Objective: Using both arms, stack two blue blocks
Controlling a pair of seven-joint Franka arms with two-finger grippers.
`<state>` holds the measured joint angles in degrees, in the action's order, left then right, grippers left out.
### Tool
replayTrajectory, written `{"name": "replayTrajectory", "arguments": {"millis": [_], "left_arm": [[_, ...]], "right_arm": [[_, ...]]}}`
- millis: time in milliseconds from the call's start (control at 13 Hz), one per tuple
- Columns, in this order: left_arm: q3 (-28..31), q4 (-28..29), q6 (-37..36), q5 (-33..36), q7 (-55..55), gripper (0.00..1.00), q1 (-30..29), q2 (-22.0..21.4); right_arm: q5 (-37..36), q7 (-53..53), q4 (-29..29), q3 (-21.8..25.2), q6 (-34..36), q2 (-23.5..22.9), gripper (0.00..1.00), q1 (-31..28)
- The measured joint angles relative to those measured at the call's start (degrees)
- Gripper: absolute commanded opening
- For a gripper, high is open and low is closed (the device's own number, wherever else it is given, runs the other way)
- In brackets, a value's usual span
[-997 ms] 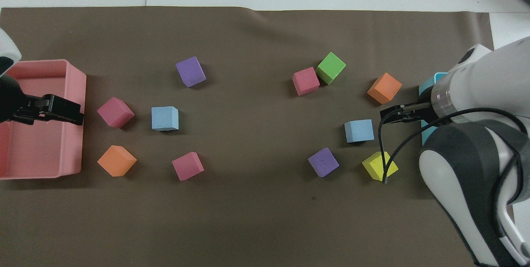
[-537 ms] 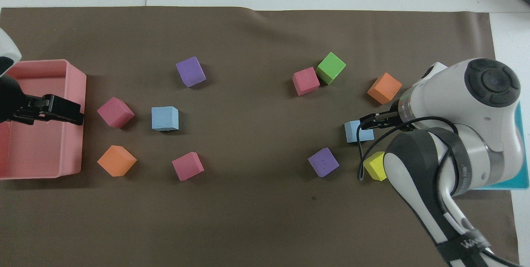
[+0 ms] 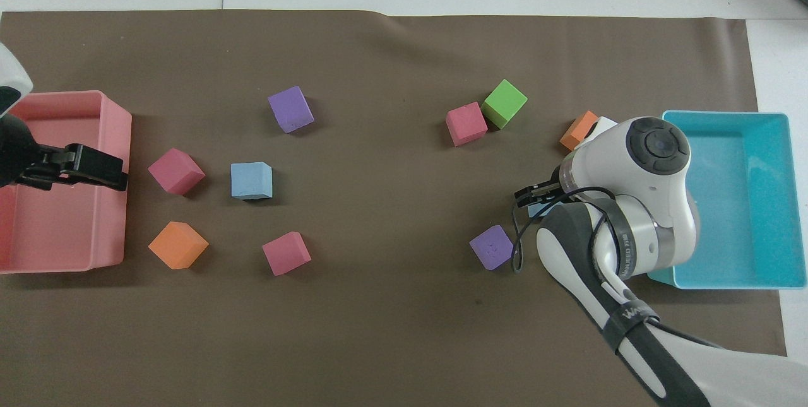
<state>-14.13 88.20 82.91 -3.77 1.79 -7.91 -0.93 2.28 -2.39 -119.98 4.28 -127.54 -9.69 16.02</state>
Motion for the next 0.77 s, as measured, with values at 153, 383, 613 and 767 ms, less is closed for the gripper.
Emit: {"name": "replayTrajectory", "arguments": {"millis": [153,383,613,767], "left_arm": [[-0.1,0.0,0.0,0.0,0.0,1.0,0.0,0.0],[-0.6,0.0,0.0,0.0,0.0,1.0,0.1,0.0],[-1.1,0.0,0.0,0.0,0.0,1.0,0.1,0.0],[-1.2,0.0,0.0,0.0,0.0,1.0,0.1,0.0]], "right_arm": [[0.0,-0.6,-1.8,0.0,-1.9,-0.2,1.0,-0.1],[0.0,-0.6,-3.4,0.0,-3.0,-0.5,1.0,-0.4],[0.1,-0.5,-3.6,0.1,-3.0,-0.9,1.0,-1.5],[0.4,-0.2,-3.6,0.1,-3.0,-1.0,1.0,-2.2]]}}
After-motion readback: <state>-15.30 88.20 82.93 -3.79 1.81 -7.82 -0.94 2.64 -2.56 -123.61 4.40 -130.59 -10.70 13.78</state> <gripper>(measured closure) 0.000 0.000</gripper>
